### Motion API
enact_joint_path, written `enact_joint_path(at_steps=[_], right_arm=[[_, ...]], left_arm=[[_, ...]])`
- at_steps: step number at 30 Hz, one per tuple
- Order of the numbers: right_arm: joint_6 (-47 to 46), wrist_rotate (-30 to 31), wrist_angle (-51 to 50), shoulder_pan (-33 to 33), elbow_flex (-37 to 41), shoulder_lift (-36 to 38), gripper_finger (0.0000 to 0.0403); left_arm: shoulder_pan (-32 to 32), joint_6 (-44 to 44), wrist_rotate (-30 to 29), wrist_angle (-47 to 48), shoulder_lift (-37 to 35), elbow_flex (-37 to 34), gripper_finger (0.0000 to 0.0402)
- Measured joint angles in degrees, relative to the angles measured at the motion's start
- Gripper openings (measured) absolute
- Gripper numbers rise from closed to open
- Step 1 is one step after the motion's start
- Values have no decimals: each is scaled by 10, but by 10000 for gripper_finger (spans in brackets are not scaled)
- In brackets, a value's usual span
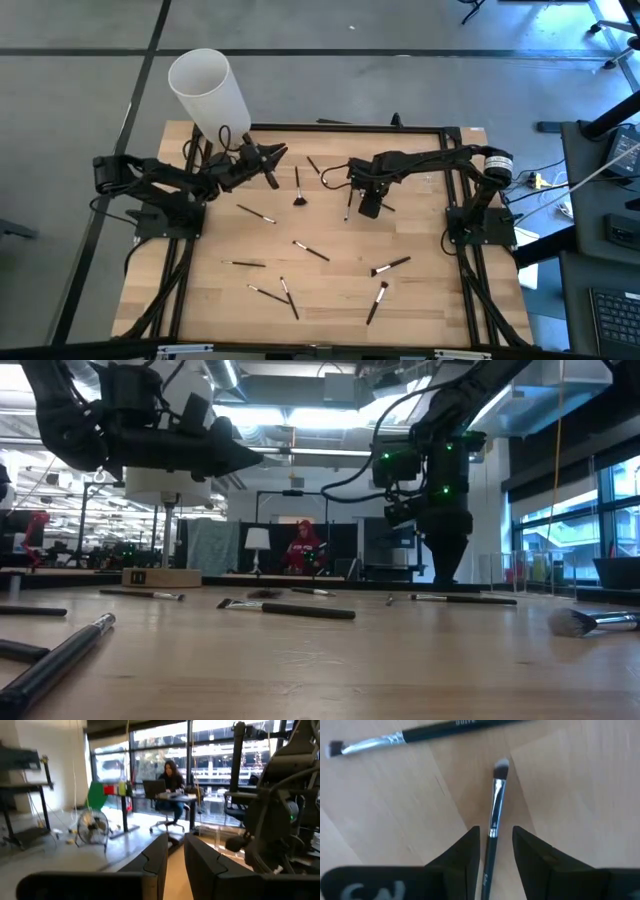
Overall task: Sort items
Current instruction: Put the foundation brush into the middle section of the transparent organizer
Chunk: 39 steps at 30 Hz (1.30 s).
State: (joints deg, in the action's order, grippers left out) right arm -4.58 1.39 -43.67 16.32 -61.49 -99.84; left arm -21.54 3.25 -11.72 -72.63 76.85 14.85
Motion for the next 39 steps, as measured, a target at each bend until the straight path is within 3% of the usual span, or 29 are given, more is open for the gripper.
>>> enact_joint_path(at_steps=[6,11,24,32,39], right_arm=[[-1,1,11,0,0,-25,116],[-9,1,15,0,-3,-46,112],[-55,-37,1,2,-2,-51,14],[-99,-52,-2,2,-1,-52,32],[-104,-55,3,2,-3,-50,20]], left_arm=[[12,49,40,-23,-16,9,74],[17,37,43,20,-25,32,99],[17,144,54,185,-28,115,103],[17,176,54,194,-34,132,101],[17,176,53,196,-49,132,100]])
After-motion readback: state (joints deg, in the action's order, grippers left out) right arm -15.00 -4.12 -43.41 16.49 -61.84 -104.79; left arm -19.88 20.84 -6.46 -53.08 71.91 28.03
